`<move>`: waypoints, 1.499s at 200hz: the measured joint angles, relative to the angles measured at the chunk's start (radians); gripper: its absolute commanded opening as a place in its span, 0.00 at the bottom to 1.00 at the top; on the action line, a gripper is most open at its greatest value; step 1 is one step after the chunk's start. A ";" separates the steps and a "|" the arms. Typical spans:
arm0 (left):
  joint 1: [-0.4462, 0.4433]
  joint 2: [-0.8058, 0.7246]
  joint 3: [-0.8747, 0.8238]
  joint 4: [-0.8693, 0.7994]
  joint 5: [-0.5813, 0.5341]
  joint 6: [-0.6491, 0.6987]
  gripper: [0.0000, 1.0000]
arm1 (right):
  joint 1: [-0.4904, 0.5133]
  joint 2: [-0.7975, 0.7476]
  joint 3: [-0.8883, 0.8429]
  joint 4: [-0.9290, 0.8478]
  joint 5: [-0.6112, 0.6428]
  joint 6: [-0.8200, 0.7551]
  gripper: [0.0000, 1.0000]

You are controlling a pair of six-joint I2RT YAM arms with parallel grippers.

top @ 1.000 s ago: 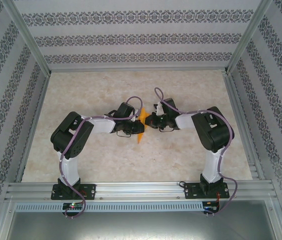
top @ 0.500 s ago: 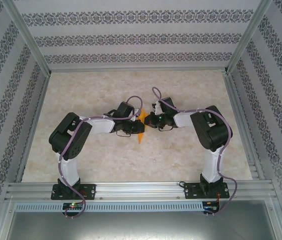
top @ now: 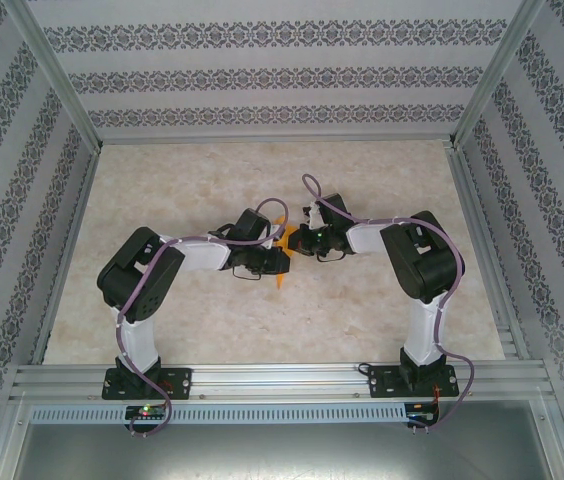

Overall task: Fold a paper plane with a square sheet of paper (pick it up from the middle)
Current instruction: Fold the wing for the fifth time at the center of the table.

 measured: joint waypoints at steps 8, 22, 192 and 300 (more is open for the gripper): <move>-0.002 -0.003 -0.002 0.000 0.000 0.001 0.18 | 0.000 0.000 0.000 0.000 0.001 0.000 0.01; -0.006 -0.009 -0.007 0.000 0.000 0.001 0.18 | 0.000 0.000 0.000 0.000 0.001 0.000 0.01; -0.062 -0.291 -0.122 -0.184 -0.249 -0.009 0.25 | 0.005 0.000 0.005 -0.012 0.009 -0.004 0.01; -0.124 -0.285 -0.178 -0.124 -0.349 -0.076 0.27 | 0.006 0.000 0.006 -0.013 0.010 -0.004 0.01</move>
